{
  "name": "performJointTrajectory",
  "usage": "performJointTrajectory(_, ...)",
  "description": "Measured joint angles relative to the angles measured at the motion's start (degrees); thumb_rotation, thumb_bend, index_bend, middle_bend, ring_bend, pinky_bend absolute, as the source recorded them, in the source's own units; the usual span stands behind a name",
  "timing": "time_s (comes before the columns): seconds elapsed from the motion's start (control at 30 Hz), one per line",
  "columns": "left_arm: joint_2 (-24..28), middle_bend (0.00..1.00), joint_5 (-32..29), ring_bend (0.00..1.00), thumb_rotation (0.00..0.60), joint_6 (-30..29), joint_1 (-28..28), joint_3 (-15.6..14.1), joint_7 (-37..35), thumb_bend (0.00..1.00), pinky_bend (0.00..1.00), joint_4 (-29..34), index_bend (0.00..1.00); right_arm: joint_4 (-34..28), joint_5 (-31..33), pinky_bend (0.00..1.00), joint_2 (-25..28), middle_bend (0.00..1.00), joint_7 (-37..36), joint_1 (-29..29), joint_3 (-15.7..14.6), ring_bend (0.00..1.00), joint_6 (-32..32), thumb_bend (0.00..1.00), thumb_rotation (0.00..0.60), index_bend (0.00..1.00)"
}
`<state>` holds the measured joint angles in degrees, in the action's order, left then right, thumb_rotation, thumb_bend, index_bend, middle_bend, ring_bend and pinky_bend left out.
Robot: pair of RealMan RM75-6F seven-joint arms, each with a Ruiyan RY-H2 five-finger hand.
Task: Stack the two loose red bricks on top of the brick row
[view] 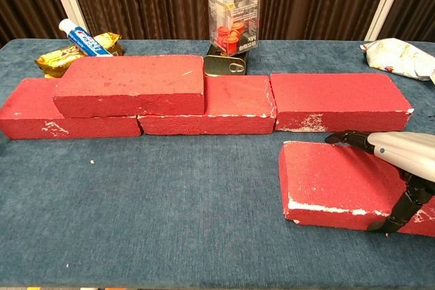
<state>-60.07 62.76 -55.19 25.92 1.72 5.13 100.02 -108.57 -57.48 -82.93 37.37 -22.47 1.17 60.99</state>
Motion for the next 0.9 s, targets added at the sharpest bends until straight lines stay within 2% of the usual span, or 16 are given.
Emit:
performJointTrajectory(0.13, 0.0, 0.00, -0.3, 0.00, 0.600, 0.2, 0.0, 0.0, 0.3, 0.00, 0.00, 0.1, 0.00, 0.1, 0.5, 0.00, -0.5, 0.06, 0.3, -0.5, -0.3, 0.00, 1.0, 0.00, 0.600, 0.00)
performJointTrajectory(0.37, 0.2, 0.00, -0.9, 0.00, 0.600, 0.5, 0.1, 0.1, 0.9, 0.00, 0.00, 0.4, 0.00, 1.1, -1.6, 0.00, -1.1, 0.24, -1.9, -0.4, -0.7, 0.00, 2.5, 0.00, 0.600, 0.00)
performJointTrajectory(0.6, 0.4, 0.00, -1.5, 0.00, 0.600, 0.8, 0.1, 0.2, 1.4, 0.00, 0.00, 0.9, 0.00, 1.3, -2.9, 0.00, -1.0, 0.31, -4.2, -0.3, -1.0, 0.00, 3.1, 0.00, 0.600, 0.00)
performJointTrajectory(0.9, 1.1, 0.00, -0.9, 0.00, 0.600, 0.4, -0.4, 0.3, 0.4, 0.00, 0.00, 1.9, 0.00, -2.2, -8.4, 0.00, 2.6, 0.30, -6.6, 0.3, -1.3, 0.00, 5.4, 0.00, 0.600, 0.00)
